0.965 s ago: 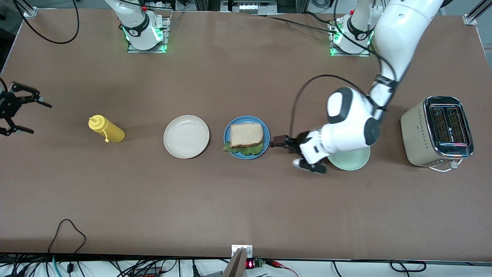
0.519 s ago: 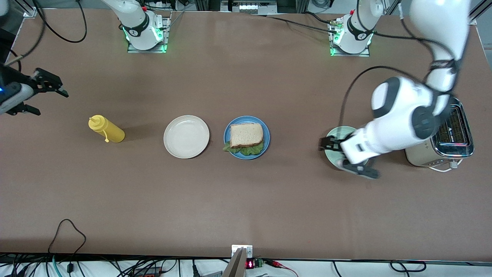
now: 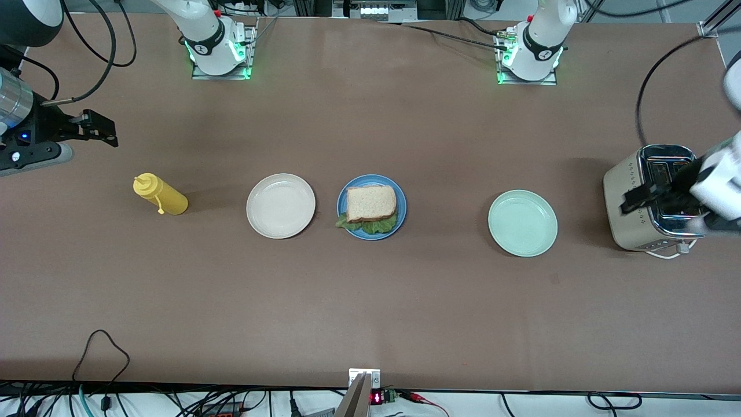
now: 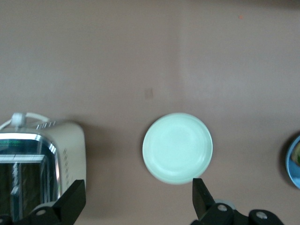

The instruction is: Make sandwich in blue plate with both arms

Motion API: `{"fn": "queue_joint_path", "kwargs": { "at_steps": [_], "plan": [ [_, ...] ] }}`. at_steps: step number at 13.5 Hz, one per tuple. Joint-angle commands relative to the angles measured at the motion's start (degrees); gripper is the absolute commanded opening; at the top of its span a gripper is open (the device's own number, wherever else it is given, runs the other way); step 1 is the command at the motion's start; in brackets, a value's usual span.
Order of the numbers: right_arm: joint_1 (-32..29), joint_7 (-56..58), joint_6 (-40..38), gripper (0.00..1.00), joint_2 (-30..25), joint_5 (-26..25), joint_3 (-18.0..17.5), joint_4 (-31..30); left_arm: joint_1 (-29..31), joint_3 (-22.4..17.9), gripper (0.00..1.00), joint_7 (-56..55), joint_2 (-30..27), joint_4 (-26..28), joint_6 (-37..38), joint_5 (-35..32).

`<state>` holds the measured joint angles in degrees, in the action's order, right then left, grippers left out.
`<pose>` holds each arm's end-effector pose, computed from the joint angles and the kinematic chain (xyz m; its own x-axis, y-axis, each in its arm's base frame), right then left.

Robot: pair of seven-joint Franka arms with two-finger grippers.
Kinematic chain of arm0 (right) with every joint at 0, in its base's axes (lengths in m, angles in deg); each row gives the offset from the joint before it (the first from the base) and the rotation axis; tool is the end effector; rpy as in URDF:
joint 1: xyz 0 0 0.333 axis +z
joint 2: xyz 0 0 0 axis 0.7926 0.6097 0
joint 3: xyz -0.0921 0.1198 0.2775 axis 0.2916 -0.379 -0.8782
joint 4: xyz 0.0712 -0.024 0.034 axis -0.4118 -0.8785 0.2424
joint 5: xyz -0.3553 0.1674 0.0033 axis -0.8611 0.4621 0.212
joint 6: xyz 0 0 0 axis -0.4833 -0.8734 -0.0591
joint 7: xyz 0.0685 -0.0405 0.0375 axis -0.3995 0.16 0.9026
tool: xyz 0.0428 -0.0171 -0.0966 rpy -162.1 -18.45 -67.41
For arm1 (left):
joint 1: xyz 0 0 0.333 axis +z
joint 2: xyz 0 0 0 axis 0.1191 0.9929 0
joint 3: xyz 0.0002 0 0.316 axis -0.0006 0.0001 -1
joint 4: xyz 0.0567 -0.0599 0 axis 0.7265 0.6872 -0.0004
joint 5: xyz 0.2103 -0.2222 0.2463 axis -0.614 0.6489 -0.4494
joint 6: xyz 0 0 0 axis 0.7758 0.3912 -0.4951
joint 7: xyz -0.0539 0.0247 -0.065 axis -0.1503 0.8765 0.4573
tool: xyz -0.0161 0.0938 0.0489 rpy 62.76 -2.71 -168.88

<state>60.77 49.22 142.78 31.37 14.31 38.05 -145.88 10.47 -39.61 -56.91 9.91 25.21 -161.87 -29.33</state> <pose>0.5646 0.0024 0.5681 0.9577 0.2615 -0.1198 0.2677 -0.9627 0.0388 0.6161 0.0308 0.5495 0.9994 0.0323 0.0120 0.0314 -0.9967 0.0742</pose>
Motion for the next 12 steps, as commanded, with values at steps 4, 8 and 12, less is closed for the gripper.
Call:
{"fn": "queue_joint_path", "kwargs": {
  "at_steps": [4,8,12],
  "plan": [
    [0.19,-1.45,-0.49,1.00,0.89,-0.97,0.23,1.45,-2.04,0.39,1.00,-4.68,-11.16,9.67,3.26,-1.40],
    [0.71,-0.92,-0.74,1.00,2.99,-1.14,0.15,6.96,-1.87,0.65,1.00,-4.16,-15.75,14.27,3.69,-1.49],
    [0.19,-1.63,-2.51,1.00,3.00,0.87,0.41,7.07,-1.69,0.65,1.00,-3.89,-15.84,14.09,4.22,-1.57]
  ]
}}
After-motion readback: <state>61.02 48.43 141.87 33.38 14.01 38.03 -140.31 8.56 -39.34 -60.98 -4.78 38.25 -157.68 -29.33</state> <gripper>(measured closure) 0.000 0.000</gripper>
